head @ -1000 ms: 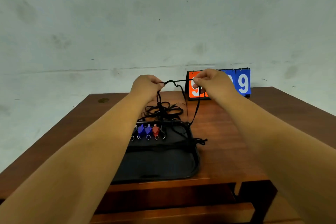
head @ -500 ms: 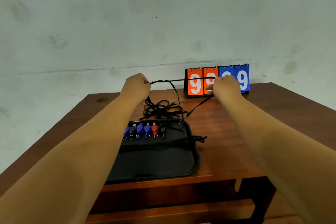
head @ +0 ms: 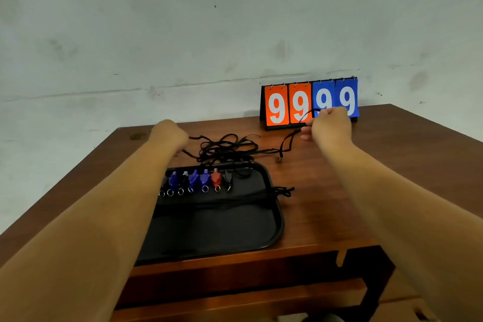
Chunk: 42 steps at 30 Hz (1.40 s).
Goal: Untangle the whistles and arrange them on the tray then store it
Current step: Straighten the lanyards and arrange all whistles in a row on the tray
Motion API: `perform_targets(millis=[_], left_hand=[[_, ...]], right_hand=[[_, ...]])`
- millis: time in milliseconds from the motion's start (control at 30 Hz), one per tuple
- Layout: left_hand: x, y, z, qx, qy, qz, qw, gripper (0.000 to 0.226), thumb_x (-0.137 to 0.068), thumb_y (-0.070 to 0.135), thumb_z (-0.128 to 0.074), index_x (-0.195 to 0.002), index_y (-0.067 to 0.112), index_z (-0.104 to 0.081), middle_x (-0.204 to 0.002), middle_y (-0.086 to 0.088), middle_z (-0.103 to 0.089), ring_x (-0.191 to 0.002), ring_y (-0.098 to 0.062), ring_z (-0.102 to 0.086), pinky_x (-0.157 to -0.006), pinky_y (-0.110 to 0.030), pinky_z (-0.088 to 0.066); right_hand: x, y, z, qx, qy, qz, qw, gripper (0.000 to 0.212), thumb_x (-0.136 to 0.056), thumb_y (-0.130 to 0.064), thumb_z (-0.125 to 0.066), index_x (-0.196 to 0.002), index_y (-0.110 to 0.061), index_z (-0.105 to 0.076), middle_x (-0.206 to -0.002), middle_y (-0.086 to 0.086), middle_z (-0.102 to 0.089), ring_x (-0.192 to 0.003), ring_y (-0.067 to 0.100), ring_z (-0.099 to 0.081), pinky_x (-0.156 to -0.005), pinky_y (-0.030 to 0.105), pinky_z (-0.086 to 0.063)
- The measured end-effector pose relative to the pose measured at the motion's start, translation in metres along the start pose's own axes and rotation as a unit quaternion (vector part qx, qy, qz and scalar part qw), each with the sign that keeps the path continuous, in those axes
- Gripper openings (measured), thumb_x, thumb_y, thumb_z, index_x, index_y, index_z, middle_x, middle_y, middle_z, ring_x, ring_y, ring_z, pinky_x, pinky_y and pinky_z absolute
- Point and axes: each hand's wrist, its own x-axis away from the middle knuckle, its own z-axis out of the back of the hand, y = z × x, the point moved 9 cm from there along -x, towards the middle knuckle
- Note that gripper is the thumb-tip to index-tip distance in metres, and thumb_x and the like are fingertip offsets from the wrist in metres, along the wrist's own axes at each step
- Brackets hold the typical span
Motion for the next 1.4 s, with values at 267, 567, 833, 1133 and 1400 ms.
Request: perform_targets(millis=[267, 567, 833, 1133, 1400], left_hand=[[0.081, 0.104, -0.060, -0.041, -0.128, -0.276, 0.952, 0.078, -0.097, 0.029, -0.072, -0.165, 0.017, -0.035, -0.164, -0.008, -0.045, -0.139, -0.027, -0.054, -0.109, -0.035, -0.045], [0.099, 0.131, -0.095, 0.054, -0.123, -0.307, 0.942, 0.026, -0.105, 0.019, -0.066, -0.131, 0.021, -0.071, -0.119, -0.001, -0.075, -0.111, -0.021, -0.069, -0.098, -0.031, -0.050], [0.107, 0.117, -0.048, 0.137, -0.106, -0.307, 0.936, 0.011, -0.100, 0.031, -0.075, -0.107, 0.026, -0.067, -0.093, 0.005, -0.080, -0.086, -0.014, -0.076, -0.085, -0.033, -0.060], [0.121, 0.123, 0.015, 0.198, -0.040, -0.344, 0.917, 0.017, -0.103, 0.031, -0.070, -0.116, 0.029, -0.082, -0.111, 0.018, -0.071, -0.111, -0.006, -0.063, -0.100, -0.026, -0.046], [0.134, 0.139, 0.062, 0.367, -0.089, -0.326, 0.866, 0.022, -0.105, 0.007, -0.062, -0.114, 0.018, -0.078, -0.098, -0.004, -0.081, -0.094, -0.020, -0.080, -0.091, -0.042, -0.064]], right_hand=[[0.015, -0.038, -0.048, -0.062, -0.114, 0.083, 0.988, 0.021, -0.115, -0.017, -0.040, -0.130, -0.007, -0.052, -0.088, 0.011, -0.071, -0.071, 0.022, -0.076, -0.067, 0.036, -0.068], [0.033, -0.079, -0.052, -0.229, -0.175, 0.062, 0.956, 0.012, -0.112, -0.010, -0.050, -0.103, -0.011, -0.058, -0.068, 0.005, -0.064, -0.057, 0.021, -0.062, -0.060, 0.036, -0.059], [0.014, -0.058, -0.022, -0.179, -0.093, 0.052, 0.978, 0.021, -0.112, -0.010, -0.046, -0.099, -0.018, -0.060, -0.087, 0.009, -0.069, -0.078, 0.021, -0.068, -0.077, 0.035, -0.064], [0.019, -0.057, -0.022, -0.178, -0.094, 0.035, 0.979, 0.011, -0.112, -0.014, -0.050, -0.111, -0.015, -0.061, -0.097, 0.009, -0.080, -0.103, 0.021, -0.078, -0.096, 0.037, -0.064], [0.048, -0.076, -0.037, -0.217, -0.147, 0.002, 0.965, 0.019, -0.112, -0.010, -0.048, -0.129, -0.006, -0.055, -0.098, 0.012, -0.079, -0.092, 0.022, -0.078, -0.091, 0.040, -0.064]])
